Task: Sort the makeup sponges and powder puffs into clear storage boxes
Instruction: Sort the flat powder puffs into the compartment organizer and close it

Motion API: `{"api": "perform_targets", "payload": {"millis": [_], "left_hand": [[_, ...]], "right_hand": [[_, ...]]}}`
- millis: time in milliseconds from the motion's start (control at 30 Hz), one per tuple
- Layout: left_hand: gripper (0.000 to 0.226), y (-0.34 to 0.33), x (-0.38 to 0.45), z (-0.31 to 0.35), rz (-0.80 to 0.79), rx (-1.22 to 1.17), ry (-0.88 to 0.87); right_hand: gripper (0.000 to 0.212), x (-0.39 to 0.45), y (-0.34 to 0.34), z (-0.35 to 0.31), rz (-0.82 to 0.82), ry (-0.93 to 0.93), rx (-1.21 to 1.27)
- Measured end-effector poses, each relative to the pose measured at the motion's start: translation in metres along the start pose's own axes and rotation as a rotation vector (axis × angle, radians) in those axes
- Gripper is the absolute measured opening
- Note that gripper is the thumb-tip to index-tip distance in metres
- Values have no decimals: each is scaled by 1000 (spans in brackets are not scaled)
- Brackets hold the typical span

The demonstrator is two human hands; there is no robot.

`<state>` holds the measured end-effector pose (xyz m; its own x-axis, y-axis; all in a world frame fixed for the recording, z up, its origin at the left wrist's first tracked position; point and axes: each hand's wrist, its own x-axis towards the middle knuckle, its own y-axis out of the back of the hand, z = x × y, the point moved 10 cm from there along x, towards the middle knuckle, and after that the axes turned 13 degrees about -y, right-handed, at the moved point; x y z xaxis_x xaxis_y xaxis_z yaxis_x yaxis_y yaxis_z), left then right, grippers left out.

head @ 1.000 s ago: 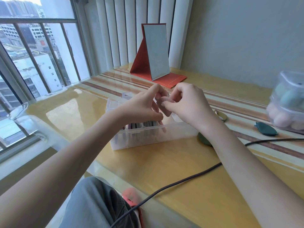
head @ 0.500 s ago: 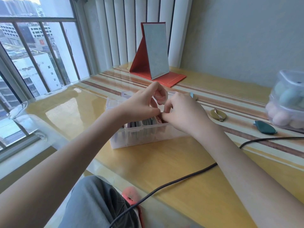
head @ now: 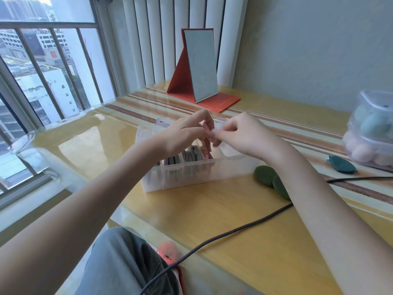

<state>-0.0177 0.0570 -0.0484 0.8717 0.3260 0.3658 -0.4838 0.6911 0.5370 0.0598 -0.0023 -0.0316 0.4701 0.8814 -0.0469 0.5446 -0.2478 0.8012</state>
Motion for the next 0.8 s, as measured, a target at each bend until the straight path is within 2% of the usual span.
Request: {"api": "perform_targets", "payload": {"millis": [67,200,333,400,600,800], "left_hand": [[20,-2,1,0,-10,-18,2],[22,-2,1,0,-17,7,-3],[22,-3,-1,2,-23,2,-4],[28,-7,-1,3,-51,10,9],[39,-9,0,8,-85,122,-2],[33,-3,0,5,-22,130,38]], "right_hand": [[26,3,13,5,145,-29,88],[36,7,-14,8,56,-38,137],[48,8,-6,17,37,-77,418],[42,8,2,21,54,-90,509],[27,-3,29,3,285,-4,266],[16,-8,33,1,273,8,258]]}}
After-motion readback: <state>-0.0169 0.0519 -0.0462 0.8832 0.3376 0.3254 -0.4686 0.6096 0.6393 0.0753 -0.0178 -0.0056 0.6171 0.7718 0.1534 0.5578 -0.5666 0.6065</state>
